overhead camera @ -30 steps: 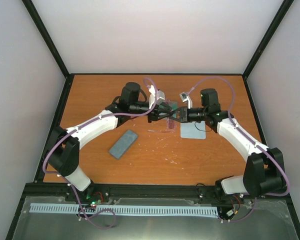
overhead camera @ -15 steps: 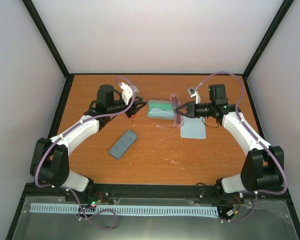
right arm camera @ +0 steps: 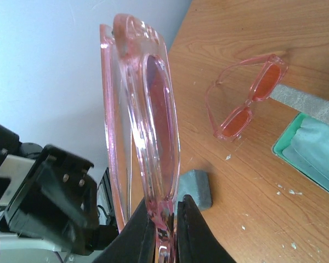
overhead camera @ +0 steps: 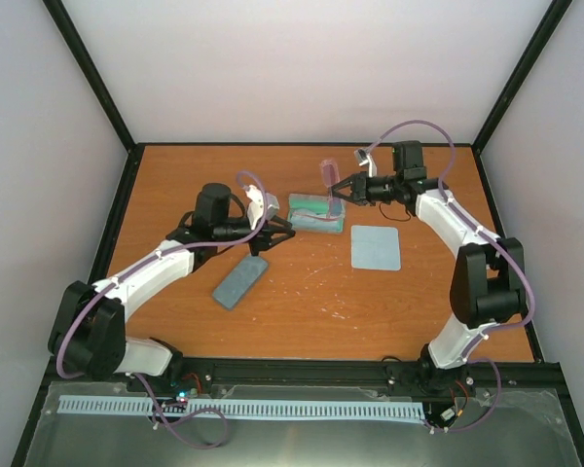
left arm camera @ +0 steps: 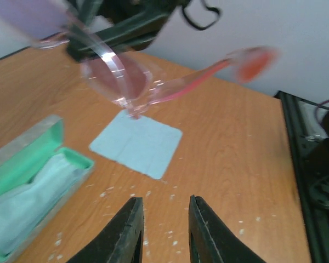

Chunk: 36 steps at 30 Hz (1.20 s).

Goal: Organize the sunglasses
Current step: Fold the sunglasses.

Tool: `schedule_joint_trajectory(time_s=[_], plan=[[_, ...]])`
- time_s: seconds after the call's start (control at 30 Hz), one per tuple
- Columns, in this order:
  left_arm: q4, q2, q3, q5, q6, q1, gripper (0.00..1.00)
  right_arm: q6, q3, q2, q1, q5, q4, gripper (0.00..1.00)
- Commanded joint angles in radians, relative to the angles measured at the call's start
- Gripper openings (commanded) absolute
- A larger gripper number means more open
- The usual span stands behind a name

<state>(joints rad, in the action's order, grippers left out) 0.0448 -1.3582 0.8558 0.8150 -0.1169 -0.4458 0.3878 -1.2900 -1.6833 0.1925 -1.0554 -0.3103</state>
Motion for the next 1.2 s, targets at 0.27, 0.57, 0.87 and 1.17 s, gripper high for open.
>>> schedule_joint_trajectory(time_s=[0.27,0.57,0.87,1.17], plan=[[0.003,-0.039,0.104,0.154,0.062,-0.106,0.26,0.054,-0.044,-0.063,0.043,-0.004,0.092,0.03],[0.073,-0.153,0.196,0.092,0.07,-0.089,0.26,0.015,-0.016,-0.027,0.133,-0.035,0.033,0.03],[0.095,-0.258,0.284,0.045,0.071,0.004,0.3,-0.036,0.044,0.038,0.14,-0.085,-0.049,0.03],[0.101,-0.293,0.319,-0.002,0.056,0.099,0.42,-0.022,0.107,0.055,0.09,0.018,-0.054,0.03]])
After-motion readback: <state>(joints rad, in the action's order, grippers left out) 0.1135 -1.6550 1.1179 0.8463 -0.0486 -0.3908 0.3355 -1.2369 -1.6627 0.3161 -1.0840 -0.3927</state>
